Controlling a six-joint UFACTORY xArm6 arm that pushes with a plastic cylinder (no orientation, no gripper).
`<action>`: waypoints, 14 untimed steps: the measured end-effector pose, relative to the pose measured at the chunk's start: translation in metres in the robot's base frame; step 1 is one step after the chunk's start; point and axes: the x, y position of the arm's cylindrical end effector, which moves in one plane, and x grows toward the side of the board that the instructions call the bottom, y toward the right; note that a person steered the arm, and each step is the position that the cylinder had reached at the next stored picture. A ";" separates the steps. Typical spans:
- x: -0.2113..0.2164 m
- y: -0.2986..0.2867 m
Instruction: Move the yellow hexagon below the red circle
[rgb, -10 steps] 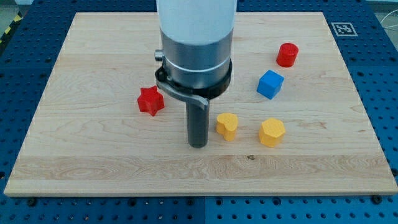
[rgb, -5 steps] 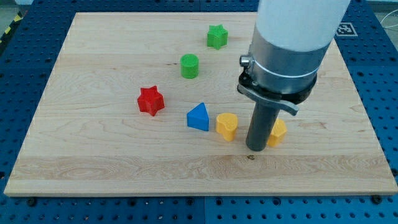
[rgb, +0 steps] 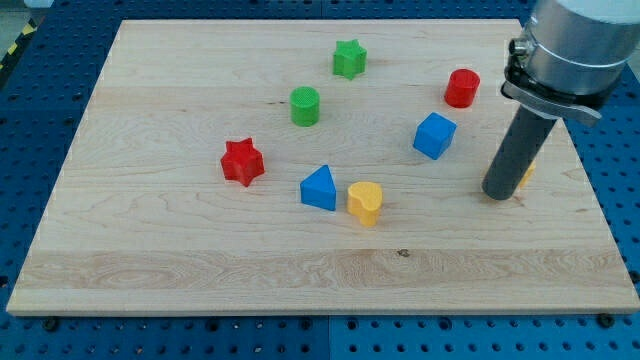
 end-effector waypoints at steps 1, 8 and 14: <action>0.005 0.017; -0.079 0.067; -0.094 0.026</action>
